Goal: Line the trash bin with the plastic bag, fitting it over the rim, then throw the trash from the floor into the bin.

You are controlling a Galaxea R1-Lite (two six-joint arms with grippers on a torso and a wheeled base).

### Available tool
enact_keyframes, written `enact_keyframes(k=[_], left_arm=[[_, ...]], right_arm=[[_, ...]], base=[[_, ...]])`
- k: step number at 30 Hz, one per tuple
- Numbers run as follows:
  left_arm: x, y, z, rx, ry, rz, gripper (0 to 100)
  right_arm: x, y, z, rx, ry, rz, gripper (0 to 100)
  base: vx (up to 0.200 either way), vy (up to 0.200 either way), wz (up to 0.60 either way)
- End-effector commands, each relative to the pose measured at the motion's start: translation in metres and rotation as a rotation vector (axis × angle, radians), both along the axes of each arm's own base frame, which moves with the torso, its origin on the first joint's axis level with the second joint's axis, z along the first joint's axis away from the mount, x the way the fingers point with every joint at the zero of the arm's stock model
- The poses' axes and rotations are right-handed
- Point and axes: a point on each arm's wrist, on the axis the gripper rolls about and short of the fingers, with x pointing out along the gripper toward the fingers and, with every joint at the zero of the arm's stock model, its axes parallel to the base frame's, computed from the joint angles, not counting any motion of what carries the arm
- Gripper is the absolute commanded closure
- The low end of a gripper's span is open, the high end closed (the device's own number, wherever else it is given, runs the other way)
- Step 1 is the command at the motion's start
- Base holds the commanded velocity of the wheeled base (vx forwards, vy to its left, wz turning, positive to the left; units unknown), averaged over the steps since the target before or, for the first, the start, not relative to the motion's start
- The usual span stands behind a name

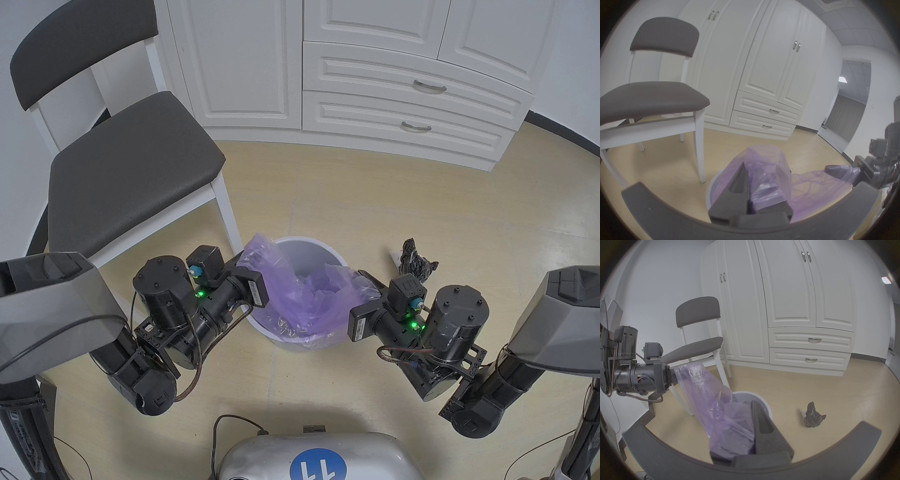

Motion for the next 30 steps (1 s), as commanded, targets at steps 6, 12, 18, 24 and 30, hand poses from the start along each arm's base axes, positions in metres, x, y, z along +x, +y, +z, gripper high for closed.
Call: enact_keyframes(k=[6, 12, 18, 24, 30], left_arm=[[0.02, 0.008, -0.006, -0.029, 0.002, 0.04, 100], [0.047, 0.022, -0.017, -0.072, 0.015, 0.098, 100], [0.054, 0.022, -0.024, -0.132, 0.043, 0.095, 100], [0.067, 0.033, -0.027, -0.151, 0.037, 0.131, 100], [0.073, 0.029, -0.043, -0.172, 0.073, 0.125, 100]], right_arm=[[0.014, 0.009, -0.001, 0.066, -0.018, -0.004, 100], [0.051, -0.007, 0.004, 0.126, -0.06, -0.093, 100], [0.058, -0.009, 0.001, 0.138, -0.06, -0.1, 100], [0.083, -0.011, -0.004, 0.204, -0.074, -0.118, 100], [0.092, -0.018, -0.002, 0.229, -0.084, -0.14, 100]], base=[[0.0, 0.0, 0.0], [0.0, 0.0, 0.0], [0.0, 0.0, 0.0], [0.0, 0.0, 0.0], [0.0, 0.0, 0.0]])
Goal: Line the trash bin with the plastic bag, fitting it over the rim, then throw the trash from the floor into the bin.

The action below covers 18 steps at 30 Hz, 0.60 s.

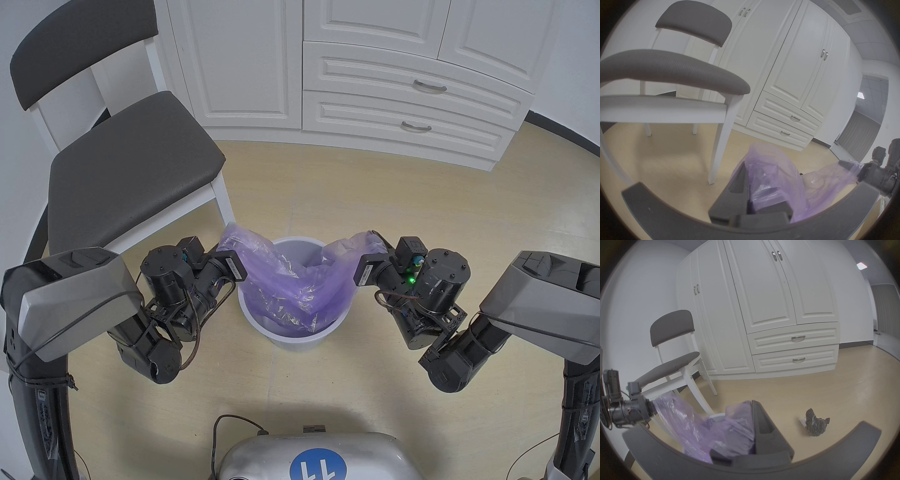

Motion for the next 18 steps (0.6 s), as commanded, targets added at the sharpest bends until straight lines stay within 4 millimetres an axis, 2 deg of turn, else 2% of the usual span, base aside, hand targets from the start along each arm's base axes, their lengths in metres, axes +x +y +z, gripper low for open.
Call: enact_keyframes(k=[1, 5, 7, 8, 9, 11, 15, 18], left_arm=[[0.009, -0.004, -0.023, -0.008, 0.044, -0.003, 100], [0.014, -0.004, -0.036, -0.001, 0.066, 0.003, 100], [0.013, -0.004, -0.039, 0.002, 0.077, 0.003, 100], [0.011, -0.005, -0.04, 0.0, 0.084, -0.002, 100], [0.005, -0.011, -0.041, -0.017, 0.101, -0.022, 100], [0.0, -0.019, -0.042, -0.033, 0.115, -0.046, 100], [-0.003, -0.025, -0.043, -0.038, 0.12, -0.057, 100], [-0.007, -0.032, -0.045, -0.031, 0.127, -0.074, 100]], right_arm=[[0.011, -0.007, -0.004, 0.028, -0.011, -0.021, 100], [0.008, 0.003, -0.014, 0.044, 0.016, 0.016, 100], [0.0, 0.017, -0.018, 0.068, 0.031, 0.06, 100], [-0.008, 0.029, -0.022, 0.094, 0.048, 0.102, 100], [-0.022, 0.05, -0.031, 0.139, 0.107, 0.179, 100], [-0.023, 0.058, -0.04, 0.158, 0.146, 0.207, 100], [-0.02, 0.062, -0.047, 0.169, 0.167, 0.213, 100], [-0.009, 0.061, -0.062, 0.165, 0.19, 0.195, 100]], base=[[0.0, 0.0, 0.0], [0.0, 0.0, 0.0], [0.0, 0.0, 0.0], [0.0, 0.0, 0.0], [0.0, 0.0, 0.0], [0.0, 0.0, 0.0], [0.0, 0.0, 0.0], [0.0, 0.0, 0.0]])
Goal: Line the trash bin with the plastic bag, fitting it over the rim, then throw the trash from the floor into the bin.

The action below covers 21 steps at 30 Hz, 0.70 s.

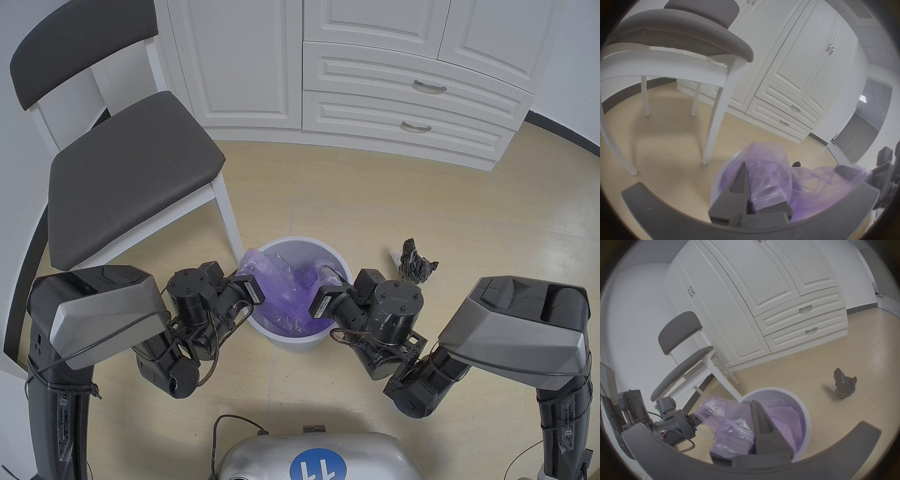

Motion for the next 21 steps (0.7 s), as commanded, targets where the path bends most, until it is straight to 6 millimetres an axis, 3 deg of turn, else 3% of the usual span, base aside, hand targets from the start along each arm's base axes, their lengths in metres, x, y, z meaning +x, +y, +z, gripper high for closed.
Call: enact_keyframes(k=[1, 3, 4, 7, 9, 14, 17, 18, 21], left_arm=[[-0.008, -0.013, -0.005, 0.002, 0.018, -0.032, 100], [-0.008, -0.013, -0.005, 0.002, 0.018, -0.03, 100], [-0.008, -0.013, -0.004, 0.001, 0.015, -0.03, 100], [-0.008, -0.013, -0.003, 0.0, 0.012, -0.03, 100], [-0.007, -0.011, -0.002, 0.0, 0.009, -0.027, 100], [-0.006, -0.004, 0.008, -0.003, -0.011, -0.009, 100], [0.0, 0.024, 0.018, 0.031, -0.034, 0.05, 100], [0.005, 0.043, 0.016, 0.129, -0.049, 0.093, 100], [0.005, 0.054, 0.012, 0.186, -0.047, 0.104, 100]], right_arm=[[0.012, 0.006, -0.03, -0.023, 0.044, -0.005, 100], [0.017, 0.004, -0.034, -0.024, 0.045, -0.016, 100], [0.035, 0.0, -0.05, -0.021, 0.048, -0.048, 100], [0.063, -0.013, -0.07, -0.008, 0.052, -0.107, 100], [0.073, -0.018, -0.074, 0.002, 0.057, -0.126, 100], [0.092, -0.041, -0.06, 0.037, 0.064, -0.185, 100], [0.091, -0.065, -0.035, 0.005, 0.077, -0.211, 100], [0.084, -0.081, -0.037, -0.086, 0.098, -0.19, 100], [0.082, -0.092, -0.039, -0.143, 0.098, -0.174, 100]], base=[[0.0, 0.0, 0.0], [0.0, 0.0, 0.0], [0.0, 0.0, 0.0], [0.0, 0.0, 0.0], [0.0, 0.0, 0.0], [0.0, 0.0, 0.0], [0.0, 0.0, 0.0], [0.0, 0.0, 0.0], [0.0, 0.0, 0.0]])
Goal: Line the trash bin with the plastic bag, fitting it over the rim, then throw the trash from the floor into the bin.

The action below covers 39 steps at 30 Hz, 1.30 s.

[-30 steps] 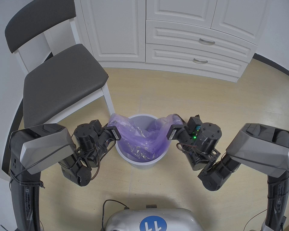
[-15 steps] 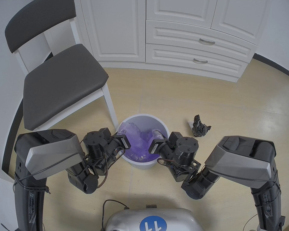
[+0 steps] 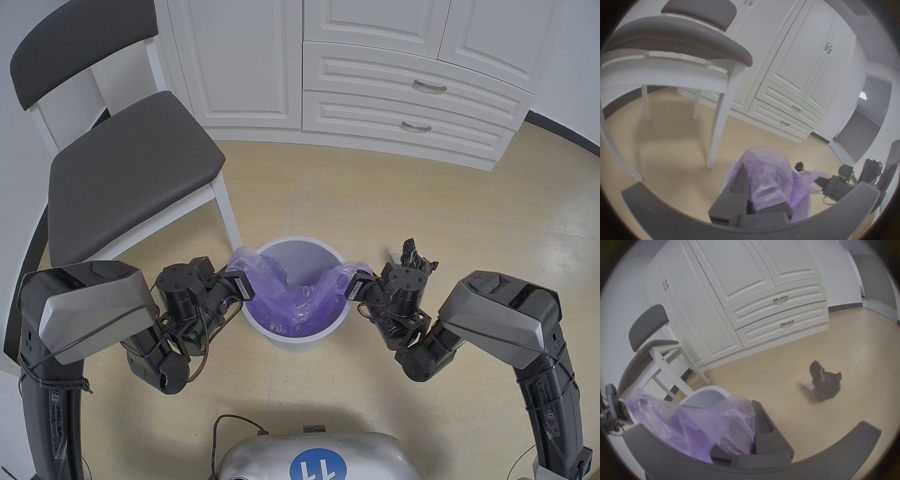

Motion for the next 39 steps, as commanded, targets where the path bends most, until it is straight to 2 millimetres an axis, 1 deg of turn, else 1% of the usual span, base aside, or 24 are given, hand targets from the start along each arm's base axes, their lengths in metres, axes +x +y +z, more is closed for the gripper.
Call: enact_keyframes(k=[1, 3, 6, 11, 14, 17, 18, 21, 22, 24, 26, 31, 36, 38, 39], left_arm=[[0.004, 0.04, 0.001, 0.127, -0.01, 0.062, 100], [0.003, 0.04, 0.001, 0.127, -0.009, 0.059, 100], [-0.002, 0.045, -0.004, 0.144, 0.016, 0.021, 100], [-0.004, 0.05, -0.009, 0.173, 0.034, 0.01, 100], [-0.003, 0.056, -0.014, 0.216, 0.038, 0.02, 100], [-0.002, 0.056, -0.014, 0.216, 0.037, 0.022, 100], [-0.002, 0.057, -0.015, 0.216, 0.039, 0.025, 100], [-0.001, 0.059, -0.014, 0.217, 0.037, 0.029, 100], [0.001, 0.062, -0.013, 0.216, 0.034, 0.041, 100], [0.002, 0.065, -0.014, 0.216, 0.036, 0.046, 100], [0.004, 0.069, -0.017, 0.217, 0.043, 0.049, 100], [0.004, 0.071, -0.018, 0.217, 0.044, 0.043, 100], [0.002, 0.073, -0.02, 0.219, 0.055, 0.035, 100], [-0.001, 0.074, -0.021, 0.223, 0.066, 0.031, 100], [-0.009, 0.076, -0.024, 0.232, 0.09, -0.021, 100]], right_arm=[[-0.009, -0.036, 0.01, -0.12, 0.015, 0.018, 100], [-0.009, -0.036, 0.01, -0.124, 0.016, 0.018, 100], [-0.011, -0.045, 0.006, -0.156, 0.016, 0.016, 100], [-0.019, -0.063, -0.004, -0.305, 0.046, 0.008, 100], [-0.027, -0.08, -0.012, -0.434, 0.078, -0.008, 100], [-0.029, -0.082, -0.012, -0.448, 0.082, -0.004, 100], [-0.031, -0.086, -0.012, -0.469, 0.089, -0.001, 100], [-0.033, -0.089, -0.013, -0.488, 0.096, 0.001, 100], [-0.036, -0.096, -0.014, -0.524, 0.106, 0.004, 100], [-0.038, -0.101, -0.016, -0.549, 0.115, 0.008, 100], [-0.043, -0.109, -0.02, -0.581, 0.113, 0.059, 100], [-0.046, -0.11, -0.022, -0.596, 0.122, 0.068, 100], [-0.052, -0.116, -0.026, -0.634, 0.138, 0.095, 100], [-0.055, -0.118, -0.027, -0.648, 0.142, 0.117, 100], [-0.059, -0.122, -0.026, -0.665, 0.146, 0.13, 100]], base=[[0.0, 0.0, 0.0], [0.0, 0.0, 0.0], [0.0, 0.0, 0.0], [0.0, 0.0, 0.0], [0.0, 0.0, 0.0], [0.0, 0.0, 0.0], [0.0, 0.0, 0.0], [0.0, 0.0, 0.0], [0.0, 0.0, 0.0], [0.0, 0.0, 0.0], [0.0, 0.0, 0.0], [0.0, 0.0, 0.0], [0.0, 0.0, 0.0], [0.0, 0.0, 0.0], [0.0, 0.0, 0.0]])
